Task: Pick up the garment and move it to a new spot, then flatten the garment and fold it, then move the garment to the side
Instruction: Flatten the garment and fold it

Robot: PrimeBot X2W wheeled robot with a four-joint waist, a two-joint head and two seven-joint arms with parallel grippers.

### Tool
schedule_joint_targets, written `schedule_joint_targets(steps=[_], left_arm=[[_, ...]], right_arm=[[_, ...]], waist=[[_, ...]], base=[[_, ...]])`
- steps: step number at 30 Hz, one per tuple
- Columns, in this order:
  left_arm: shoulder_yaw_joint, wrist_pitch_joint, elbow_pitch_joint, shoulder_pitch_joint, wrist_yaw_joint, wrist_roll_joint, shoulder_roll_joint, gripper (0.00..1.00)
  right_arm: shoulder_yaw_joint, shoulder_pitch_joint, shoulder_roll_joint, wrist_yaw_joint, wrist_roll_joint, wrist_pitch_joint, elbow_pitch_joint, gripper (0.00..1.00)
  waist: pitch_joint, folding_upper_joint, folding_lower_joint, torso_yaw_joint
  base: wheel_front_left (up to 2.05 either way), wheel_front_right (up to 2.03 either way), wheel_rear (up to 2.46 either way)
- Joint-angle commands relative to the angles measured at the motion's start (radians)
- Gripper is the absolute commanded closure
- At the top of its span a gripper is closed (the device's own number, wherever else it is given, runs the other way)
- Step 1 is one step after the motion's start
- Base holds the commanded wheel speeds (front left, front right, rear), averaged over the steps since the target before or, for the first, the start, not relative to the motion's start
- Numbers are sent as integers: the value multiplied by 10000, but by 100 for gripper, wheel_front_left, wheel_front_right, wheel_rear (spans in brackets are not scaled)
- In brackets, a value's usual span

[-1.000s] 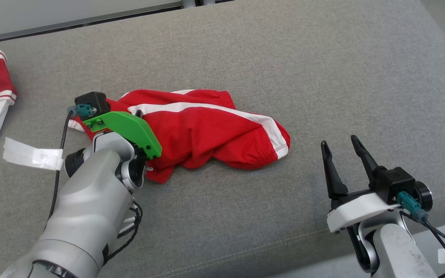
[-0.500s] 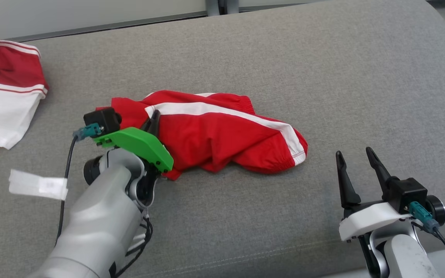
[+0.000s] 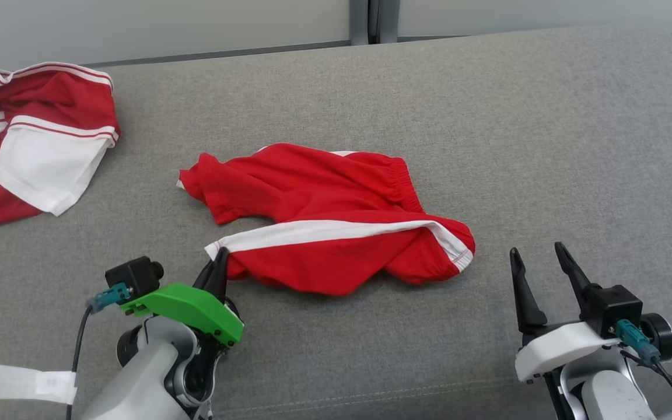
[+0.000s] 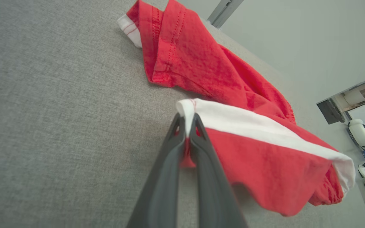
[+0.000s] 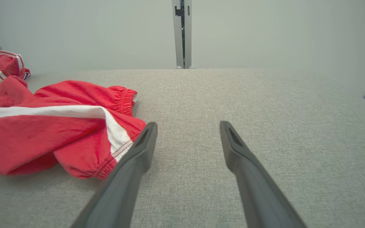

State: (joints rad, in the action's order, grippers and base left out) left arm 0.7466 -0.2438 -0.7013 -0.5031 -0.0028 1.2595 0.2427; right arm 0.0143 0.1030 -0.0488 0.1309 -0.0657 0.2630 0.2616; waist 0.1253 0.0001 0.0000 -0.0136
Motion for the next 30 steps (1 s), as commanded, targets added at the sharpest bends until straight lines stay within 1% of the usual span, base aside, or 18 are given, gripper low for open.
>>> schedule_joint_targets(steps=[1, 6, 7, 10, 15, 16, 17, 18, 19, 26, 30], left_arm=[[-97, -59, 341, 271, 138, 96, 168, 100], [-351, -128, 1337, 808, 632, -19, 667, 100], [-351, -128, 1337, 808, 632, -19, 667, 100], [-367, -61, 1670, 1028, 916, -95, 906, 100], [-174, 111, 1841, 1233, 1116, -197, 1035, 100], [-181, 105, 1864, 1247, 1152, -196, 1025, 87], [-213, 75, 1894, 1265, 1169, -194, 1008, 56], [-235, 50, 1932, 1287, 1176, -211, 996, 6], [-251, 35, 1968, 1303, 1185, -254, 1003, 0], [-374, -143, 2396, 1465, 1367, -896, 1338, 0], [-639, -213, 2927, 1796, 1666, -1459, 1648, 0]], right_arm=[[29, -112, -30, -3, -13, 40, 59, 0], [148, -14, -30, -3, -122, 40, 185, 0], [148, -14, -30, -3, -122, 40, 185, 0], [210, 35, -32, -3, -140, 40, 245, 0], [250, 183, -32, -3, -174, 40, 339, 0], [250, 208, -32, -3, -183, 40, 342, 0], [238, 220, -30, -3, -189, 40, 345, 0], [229, 230, -30, -3, -196, 40, 352, 0], [215, 238, -30, -3, -192, 40, 354, 0], [136, 252, -32, -3, -96, 40, 291, 0], [48, 164, -30, -3, 1, 42, 231, 0]], waist=[[2, -1, 0, -54], [42, -1, 0, -170], [42, -1, 0, -170], [65, -1, 0, -233], [93, -1, 0, -327], [92, -1, 0, -339], [91, -1, 0, -342], [90, -1, 0, -343], [86, -1, 0, -343], [-28, -1, 0, -315], [-150, -1, 0, -252]], base=[[0, 0, 0], [0, 0, 0], [0, 0, 0], [0, 0, 0], [0, 0, 0], [0, 0, 0], [0, 0, 0], [0, 0, 0], [0, 0, 0], [0, 0, 0], [0, 0, 0]])
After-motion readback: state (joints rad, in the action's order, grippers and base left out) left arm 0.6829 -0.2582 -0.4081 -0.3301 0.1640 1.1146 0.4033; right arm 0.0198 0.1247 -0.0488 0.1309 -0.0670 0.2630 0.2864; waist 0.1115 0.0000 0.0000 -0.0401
